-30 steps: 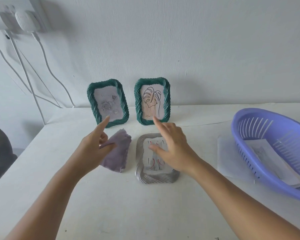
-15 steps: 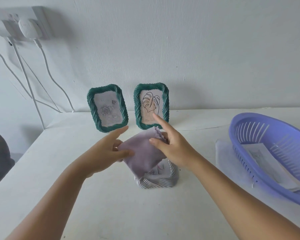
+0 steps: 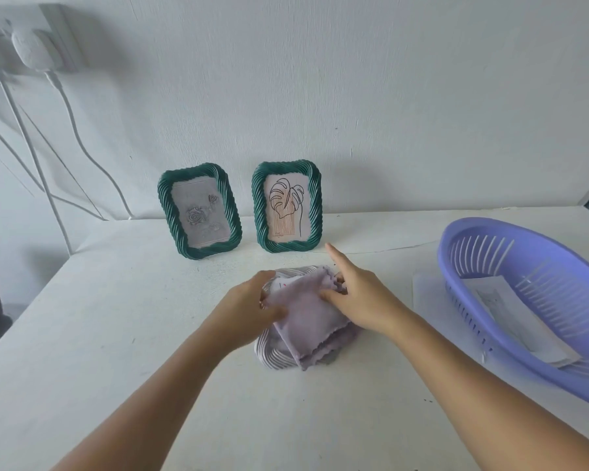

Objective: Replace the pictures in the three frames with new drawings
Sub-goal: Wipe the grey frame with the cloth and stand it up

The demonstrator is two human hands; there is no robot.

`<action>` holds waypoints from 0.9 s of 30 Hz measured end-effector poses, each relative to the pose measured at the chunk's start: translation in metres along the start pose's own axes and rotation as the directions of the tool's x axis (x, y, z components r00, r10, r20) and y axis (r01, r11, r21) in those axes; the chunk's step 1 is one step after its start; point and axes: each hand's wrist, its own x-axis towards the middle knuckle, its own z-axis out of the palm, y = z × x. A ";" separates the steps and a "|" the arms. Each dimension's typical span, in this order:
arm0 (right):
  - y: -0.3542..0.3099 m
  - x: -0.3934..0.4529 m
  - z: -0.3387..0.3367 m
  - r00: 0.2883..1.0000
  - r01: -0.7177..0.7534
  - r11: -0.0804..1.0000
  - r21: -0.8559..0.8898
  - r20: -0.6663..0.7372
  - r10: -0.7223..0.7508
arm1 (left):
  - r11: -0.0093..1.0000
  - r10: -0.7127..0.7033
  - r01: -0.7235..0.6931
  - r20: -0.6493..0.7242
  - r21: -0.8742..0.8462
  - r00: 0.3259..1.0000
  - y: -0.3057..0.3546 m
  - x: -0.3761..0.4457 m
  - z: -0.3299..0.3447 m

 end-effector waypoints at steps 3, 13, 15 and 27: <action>0.007 0.005 0.013 0.985 0.062 0.942 -0.329 -0.130 -0.110 | 0.981 0.115 -0.104 -0.063 0.162 0.991 -0.007 0.001 0.007; 0.001 -0.004 0.039 0.947 0.311 0.845 -0.435 0.212 -0.239 | 0.923 0.115 -0.188 0.227 0.336 0.967 -0.056 -0.004 0.000; 0.003 -0.006 0.039 0.947 0.310 0.845 -0.436 0.220 -0.234 | 0.923 0.134 -0.203 0.221 0.327 0.966 -0.059 -0.004 0.001; -0.002 -0.003 0.054 0.949 0.282 0.772 -0.570 0.047 -0.313 | 0.915 0.163 -0.221 0.192 0.338 0.968 -0.067 -0.002 0.006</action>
